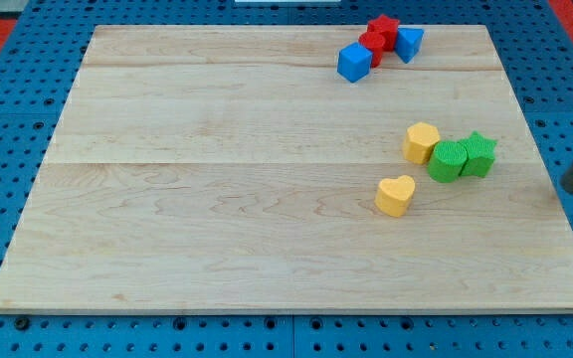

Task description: Push the yellow heart into green circle

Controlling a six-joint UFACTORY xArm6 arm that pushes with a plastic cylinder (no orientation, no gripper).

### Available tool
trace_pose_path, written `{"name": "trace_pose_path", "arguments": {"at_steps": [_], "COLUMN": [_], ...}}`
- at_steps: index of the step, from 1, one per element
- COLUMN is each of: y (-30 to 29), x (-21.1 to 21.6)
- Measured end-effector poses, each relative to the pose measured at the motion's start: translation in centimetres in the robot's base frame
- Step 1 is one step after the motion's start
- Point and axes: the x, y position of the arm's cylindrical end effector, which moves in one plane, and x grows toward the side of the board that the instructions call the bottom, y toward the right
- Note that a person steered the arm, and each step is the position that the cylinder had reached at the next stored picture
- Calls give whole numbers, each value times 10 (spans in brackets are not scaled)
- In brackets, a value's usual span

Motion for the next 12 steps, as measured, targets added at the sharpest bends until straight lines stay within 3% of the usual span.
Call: {"name": "trace_pose_path", "arguments": {"at_steps": [1,3,4,5,7,8,9,10,12], "y": [-33,-101,-64,-106,-255,-260,-201,-192,-214], "x": [-34,-33,-7,54,62,56,56,38,46]}}
